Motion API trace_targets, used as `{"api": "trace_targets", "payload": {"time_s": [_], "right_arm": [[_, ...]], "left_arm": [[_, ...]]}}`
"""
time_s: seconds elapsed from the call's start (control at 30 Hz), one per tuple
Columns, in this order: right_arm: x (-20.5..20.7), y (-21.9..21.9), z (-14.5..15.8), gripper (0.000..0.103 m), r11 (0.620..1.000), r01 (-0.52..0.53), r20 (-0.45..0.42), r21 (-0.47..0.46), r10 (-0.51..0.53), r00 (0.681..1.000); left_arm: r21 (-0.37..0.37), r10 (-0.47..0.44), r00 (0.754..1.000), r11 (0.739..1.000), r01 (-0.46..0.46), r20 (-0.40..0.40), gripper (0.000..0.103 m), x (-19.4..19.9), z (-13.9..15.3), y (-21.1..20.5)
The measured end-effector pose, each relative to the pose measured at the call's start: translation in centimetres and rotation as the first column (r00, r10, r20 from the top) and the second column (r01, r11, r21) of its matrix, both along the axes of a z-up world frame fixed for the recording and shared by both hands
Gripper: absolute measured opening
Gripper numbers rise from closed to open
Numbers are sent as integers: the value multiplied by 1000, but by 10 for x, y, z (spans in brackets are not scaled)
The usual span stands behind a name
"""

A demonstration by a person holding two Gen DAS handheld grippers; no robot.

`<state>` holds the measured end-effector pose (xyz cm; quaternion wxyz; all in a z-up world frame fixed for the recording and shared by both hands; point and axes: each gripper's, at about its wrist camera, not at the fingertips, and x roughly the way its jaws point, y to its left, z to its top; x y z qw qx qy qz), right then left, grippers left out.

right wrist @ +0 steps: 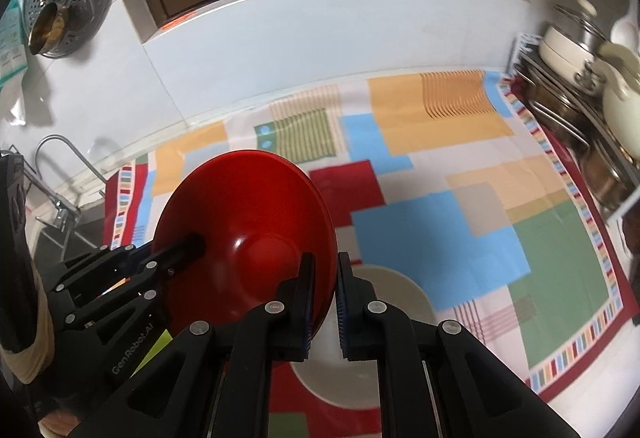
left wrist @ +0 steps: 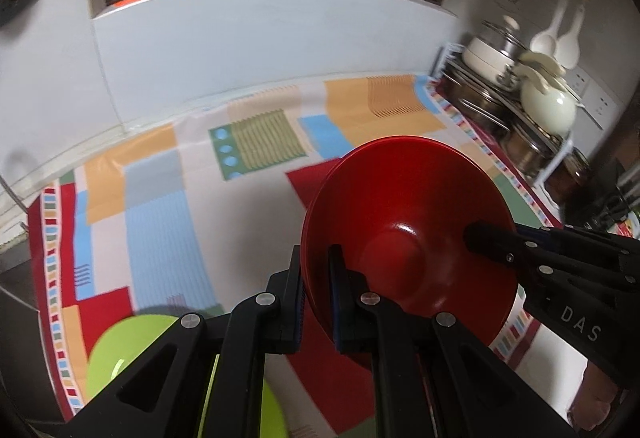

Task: Organize plates and bowls
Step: 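Lift the red bowl and carry it to the nested bowls, then lower the red bowl into the white bowl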

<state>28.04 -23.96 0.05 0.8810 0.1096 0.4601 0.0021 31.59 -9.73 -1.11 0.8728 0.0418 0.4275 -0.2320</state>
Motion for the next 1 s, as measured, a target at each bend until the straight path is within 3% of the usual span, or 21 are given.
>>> {"api": "trace_targets", "payload": {"time_s": [0.4,1.0], "right_arm": [[-28,-35,-26,11,998,68,-60,15,-67,996],[-31,-56,-73,11,993,94,-146,67,-83,986]], "left_arm": [[6,-73,994,997,74,-80,13,-18,-25,-38],[57,-69,984,995,79,-165,13,-17,-62,-57]]}}
